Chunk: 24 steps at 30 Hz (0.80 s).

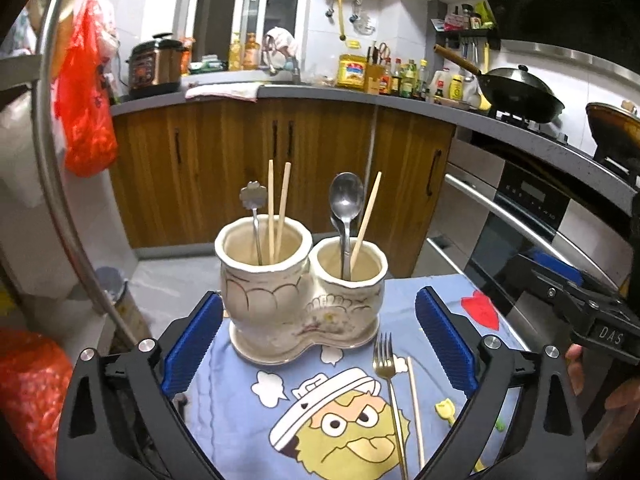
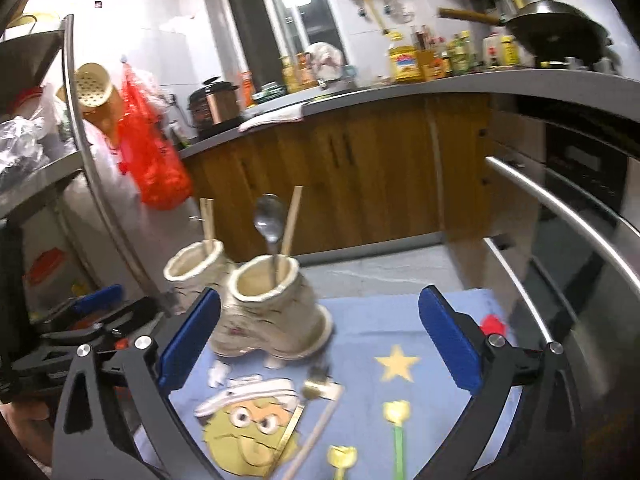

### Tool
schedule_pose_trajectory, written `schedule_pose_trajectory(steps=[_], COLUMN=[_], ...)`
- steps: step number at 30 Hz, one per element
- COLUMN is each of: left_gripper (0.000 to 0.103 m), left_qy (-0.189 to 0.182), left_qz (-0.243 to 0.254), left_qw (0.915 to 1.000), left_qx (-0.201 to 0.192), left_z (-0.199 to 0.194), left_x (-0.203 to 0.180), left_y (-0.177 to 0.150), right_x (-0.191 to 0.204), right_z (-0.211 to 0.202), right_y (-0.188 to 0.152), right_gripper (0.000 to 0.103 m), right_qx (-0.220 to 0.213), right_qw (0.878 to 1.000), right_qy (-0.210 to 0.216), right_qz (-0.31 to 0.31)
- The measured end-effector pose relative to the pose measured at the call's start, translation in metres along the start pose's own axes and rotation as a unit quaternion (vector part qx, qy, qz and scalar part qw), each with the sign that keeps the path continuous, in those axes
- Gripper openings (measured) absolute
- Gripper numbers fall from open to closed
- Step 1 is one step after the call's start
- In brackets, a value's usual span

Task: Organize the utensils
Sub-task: 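Move both open tools back over the utensils on the cloth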

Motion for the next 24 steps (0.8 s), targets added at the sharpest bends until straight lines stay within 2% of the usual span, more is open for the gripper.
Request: schedule_pose_trajectory(steps=[4,7,12,20,24], left_gripper=[0.097,0.097,0.097,0.097,0.097], left_qy=[0.011,0.001,-0.013,-0.033,-0.051], left_qz=[0.017,0.007,0.0,0.048,0.056], left_qw=[0.9997,1.0,0.9989,0.9919,0.9871], left_qx=[-0.011,0.004,0.045,0.113,0.141], left_z=[-0.002,0.007,0.025,0.045,0.052], left_x=[-0.014,-0.018,-0.02,-0.029,-0.037], left_y=[-0.01,-0.028,-0.064,-0.113,-0.127], right_x=[-0.024,-0.037,-0.053,-0.056,-0.056], right_z=[-0.005,-0.002,0.012,0.019,0.021], right_y=[-0.014,-0.03,-0.068,-0.113,-0.128], right_gripper=[0.098,0.098,0.098,0.098,0.098], right_qx=[0.009,0.03,0.096,0.169,0.204], right_qw=[0.999,0.998,0.994,0.982,0.976], right_qy=[-0.041,-0.048,-0.039,-0.019,-0.008], right_qz=[-0.012,-0.02,-0.028,-0.081,-0.082])
Point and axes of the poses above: each gripper's, at about its wrist camera, not at the fingertips, and z roughly the way its jaws point, x to its left, y to its top, the point moved 5 cm from there along z, roughly the way its jaws point, and after that the axes turned 15 degrees about -x, right-handed, at the moved point
